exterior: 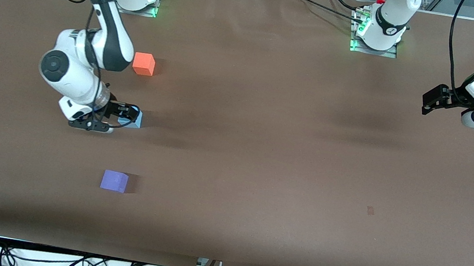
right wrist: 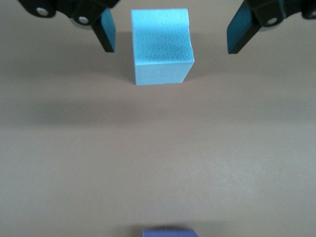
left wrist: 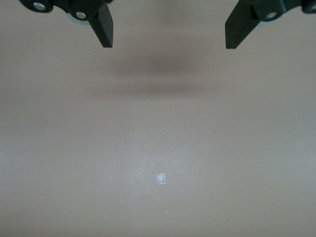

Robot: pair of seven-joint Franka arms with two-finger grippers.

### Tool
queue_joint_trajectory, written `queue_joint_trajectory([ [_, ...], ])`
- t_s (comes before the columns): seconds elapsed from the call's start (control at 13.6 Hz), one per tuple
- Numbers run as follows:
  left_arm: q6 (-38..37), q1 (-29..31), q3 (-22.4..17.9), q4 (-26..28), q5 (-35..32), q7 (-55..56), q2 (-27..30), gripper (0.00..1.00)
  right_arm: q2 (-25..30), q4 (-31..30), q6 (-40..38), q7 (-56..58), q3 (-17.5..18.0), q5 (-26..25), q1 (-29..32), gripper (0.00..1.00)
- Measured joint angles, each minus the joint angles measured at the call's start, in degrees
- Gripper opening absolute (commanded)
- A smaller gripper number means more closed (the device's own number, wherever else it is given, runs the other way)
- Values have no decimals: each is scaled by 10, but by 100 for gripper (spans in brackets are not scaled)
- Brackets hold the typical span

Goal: Place blue block between orange and purple blocks
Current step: 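Carry the cube with the right gripper between the orange and purple cubes, then open the right gripper to release the light-blue cube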

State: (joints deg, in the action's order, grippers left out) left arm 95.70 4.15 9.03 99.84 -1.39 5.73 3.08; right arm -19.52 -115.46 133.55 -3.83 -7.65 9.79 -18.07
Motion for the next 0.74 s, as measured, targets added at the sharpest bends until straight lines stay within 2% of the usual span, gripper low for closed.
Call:
queue_joint_trajectory([
  [0.22,0,0,0,0,0,0,0,100,5,79,-109,64,-35,-3,1,100],
  [0.37,0,0,0,0,0,0,0,100,9,145,-197,82,-51,-24,2,100],
  [0.52,0,0,0,0,0,0,0,100,12,201,-269,85,-57,-43,2,100],
  [0.74,0,0,0,0,0,0,0,100,12,256,-330,89,-62,-78,2,100],
])
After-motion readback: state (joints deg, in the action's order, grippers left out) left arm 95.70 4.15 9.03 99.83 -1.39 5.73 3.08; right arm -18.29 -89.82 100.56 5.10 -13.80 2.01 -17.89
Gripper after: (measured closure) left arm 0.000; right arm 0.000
